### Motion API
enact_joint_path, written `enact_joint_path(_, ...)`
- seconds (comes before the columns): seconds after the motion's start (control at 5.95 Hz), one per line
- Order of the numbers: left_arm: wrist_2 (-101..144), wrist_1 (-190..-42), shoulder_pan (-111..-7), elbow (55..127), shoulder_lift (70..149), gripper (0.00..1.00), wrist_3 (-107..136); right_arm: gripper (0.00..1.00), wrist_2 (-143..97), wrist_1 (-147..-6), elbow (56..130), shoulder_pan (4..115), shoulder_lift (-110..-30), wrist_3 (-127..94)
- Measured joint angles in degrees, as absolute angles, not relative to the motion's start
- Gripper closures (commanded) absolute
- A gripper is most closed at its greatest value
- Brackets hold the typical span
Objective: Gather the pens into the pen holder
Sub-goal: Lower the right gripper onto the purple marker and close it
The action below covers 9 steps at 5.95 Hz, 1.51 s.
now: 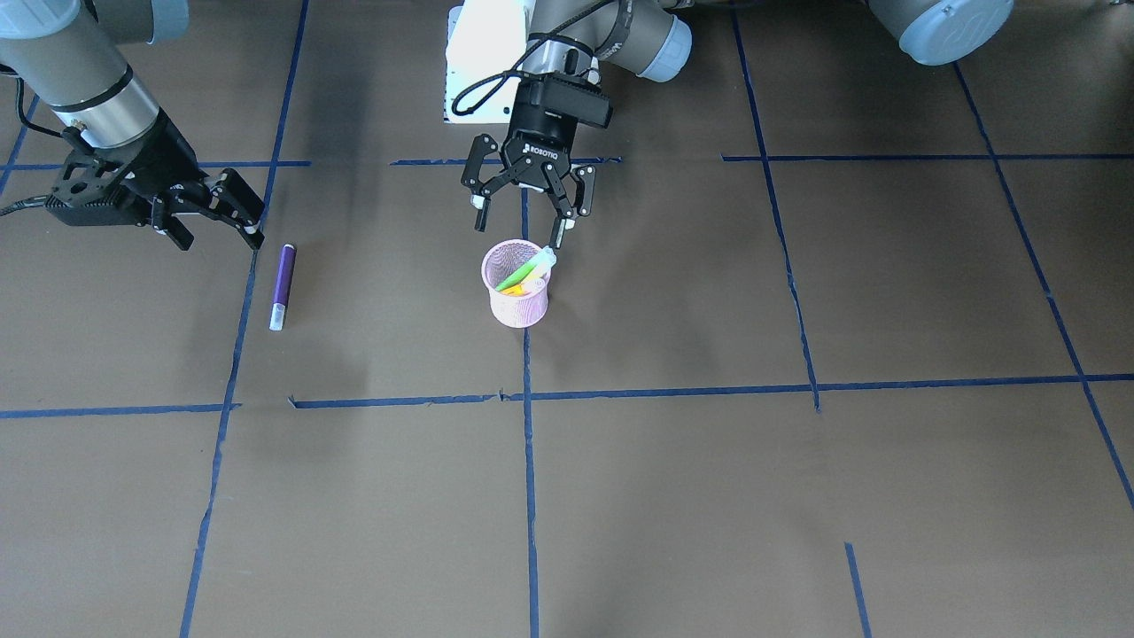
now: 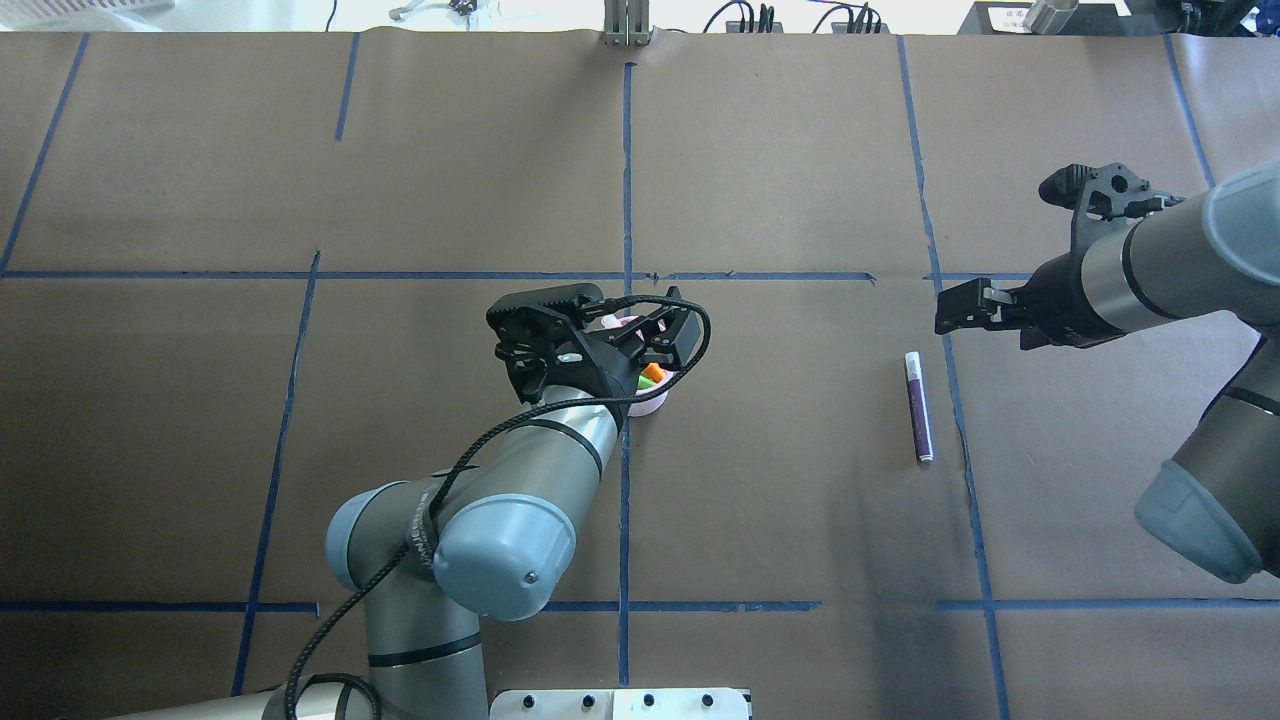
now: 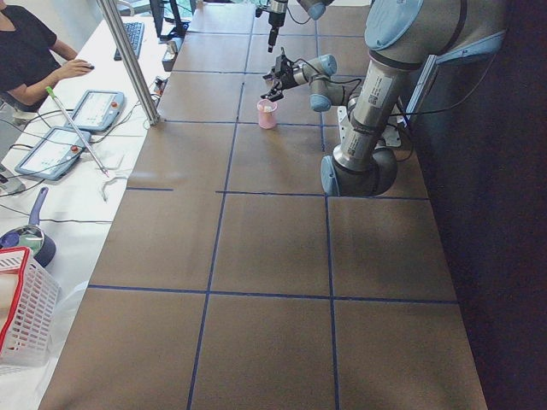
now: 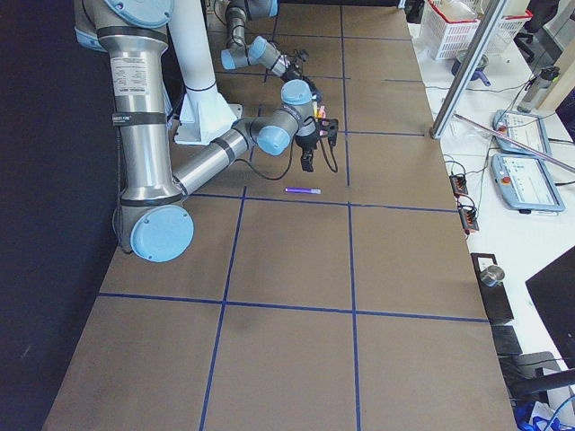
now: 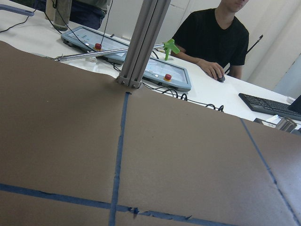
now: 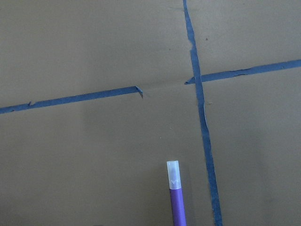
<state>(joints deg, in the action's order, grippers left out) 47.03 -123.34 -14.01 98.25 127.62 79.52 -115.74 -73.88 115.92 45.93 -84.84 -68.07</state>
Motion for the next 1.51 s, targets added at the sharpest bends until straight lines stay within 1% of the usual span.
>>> enact_joint_path(0.34, 47.4, -125.5, -14.3, 103.6, 124.4, 0.00, 76.5, 0.01, -118.1, -74.0, 108.4, 44.6, -81.1, -68.1)
enact_joint_path(0.67, 47.5, -125.7, -14.3, 105.6, 122.9, 0.00, 74.5, 0.05, -120.9, -79.0, 100.7, 43.2, -74.8, -68.0)
enact_joint_path(0.84, 47.5, -125.7, -14.3, 105.6, 122.7, 0.00, 74.4, 0.05, -121.9, -82.3, 99.1, 42.1, -73.0, -67.2)
enact_joint_path(1.35, 47.5, -125.9, -14.1, 105.3, 122.0, 0.00, 74.6, 0.07, -123.0, -84.8, 98.0, 42.7, -72.7, -58.5)
enact_joint_path(1.51, 47.5, -125.9, -13.9, 105.2, 122.0, 0.00, 74.6, 0.14, -123.0, -84.8, 97.1, 42.8, -72.6, -57.7)
